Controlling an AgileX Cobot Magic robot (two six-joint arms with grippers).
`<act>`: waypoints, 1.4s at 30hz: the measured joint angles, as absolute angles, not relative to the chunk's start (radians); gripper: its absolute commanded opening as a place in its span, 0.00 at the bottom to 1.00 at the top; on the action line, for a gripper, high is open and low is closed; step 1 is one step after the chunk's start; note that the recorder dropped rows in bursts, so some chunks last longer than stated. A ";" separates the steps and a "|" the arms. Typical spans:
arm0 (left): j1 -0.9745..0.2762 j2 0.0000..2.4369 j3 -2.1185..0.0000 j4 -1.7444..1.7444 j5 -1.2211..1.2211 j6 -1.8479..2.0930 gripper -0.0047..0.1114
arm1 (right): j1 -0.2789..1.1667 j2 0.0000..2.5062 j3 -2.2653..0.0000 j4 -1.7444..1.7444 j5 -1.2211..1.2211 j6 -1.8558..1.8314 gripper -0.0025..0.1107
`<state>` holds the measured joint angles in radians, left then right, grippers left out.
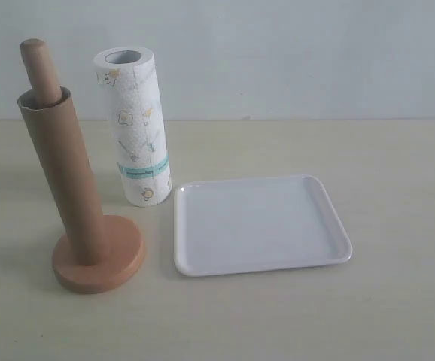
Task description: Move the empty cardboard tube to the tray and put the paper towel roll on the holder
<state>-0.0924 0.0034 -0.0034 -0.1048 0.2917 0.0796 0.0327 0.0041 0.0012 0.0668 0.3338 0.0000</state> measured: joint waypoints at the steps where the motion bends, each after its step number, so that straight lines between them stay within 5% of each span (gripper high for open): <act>1: -0.092 0.003 -0.003 -0.105 0.292 0.080 0.08 | 0.033 0.004 0.001 0.067 0.334 0.000 0.06; 31: -0.092 0.003 -0.006 -0.113 0.294 0.080 0.08 | 0.033 0.004 0.001 0.069 0.330 0.000 0.06; 42: -0.092 0.000 -0.301 -0.405 0.284 0.080 0.08 | 0.033 0.004 0.001 0.067 0.330 0.000 0.06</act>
